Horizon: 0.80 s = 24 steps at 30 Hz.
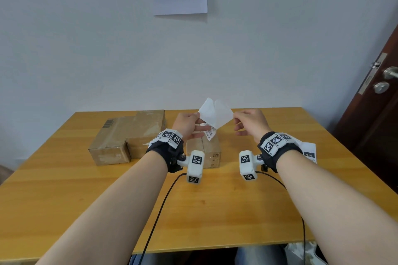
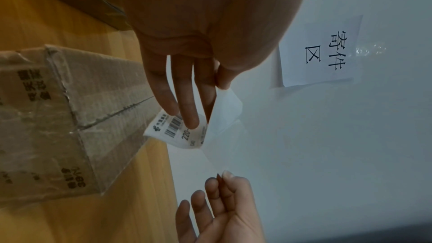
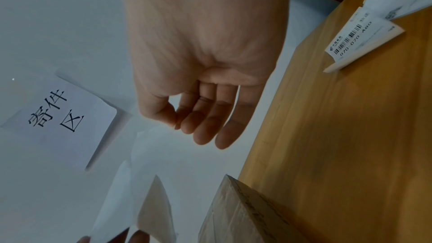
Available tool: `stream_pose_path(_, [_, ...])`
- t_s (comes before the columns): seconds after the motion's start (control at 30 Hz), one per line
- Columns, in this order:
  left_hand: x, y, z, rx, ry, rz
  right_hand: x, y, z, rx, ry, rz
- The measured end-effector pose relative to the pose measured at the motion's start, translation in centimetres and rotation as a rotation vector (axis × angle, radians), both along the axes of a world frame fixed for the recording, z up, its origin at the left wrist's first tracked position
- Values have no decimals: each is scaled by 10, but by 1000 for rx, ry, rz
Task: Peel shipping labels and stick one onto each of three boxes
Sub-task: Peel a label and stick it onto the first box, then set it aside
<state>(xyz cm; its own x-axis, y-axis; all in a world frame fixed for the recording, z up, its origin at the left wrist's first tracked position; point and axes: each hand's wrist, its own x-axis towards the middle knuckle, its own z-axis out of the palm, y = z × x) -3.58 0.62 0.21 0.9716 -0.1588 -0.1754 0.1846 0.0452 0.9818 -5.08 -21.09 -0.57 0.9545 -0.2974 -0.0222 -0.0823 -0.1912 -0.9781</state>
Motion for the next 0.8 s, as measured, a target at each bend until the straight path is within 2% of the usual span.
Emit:
stream_pose_path(0.27, [-4, 1, -1, -176, 55, 46, -1, -2, -2, 31, 13, -22])
stream_pose_path(0.8, [3, 13, 0, -346, 90, 203, 1, -1, 3, 198, 33, -104])
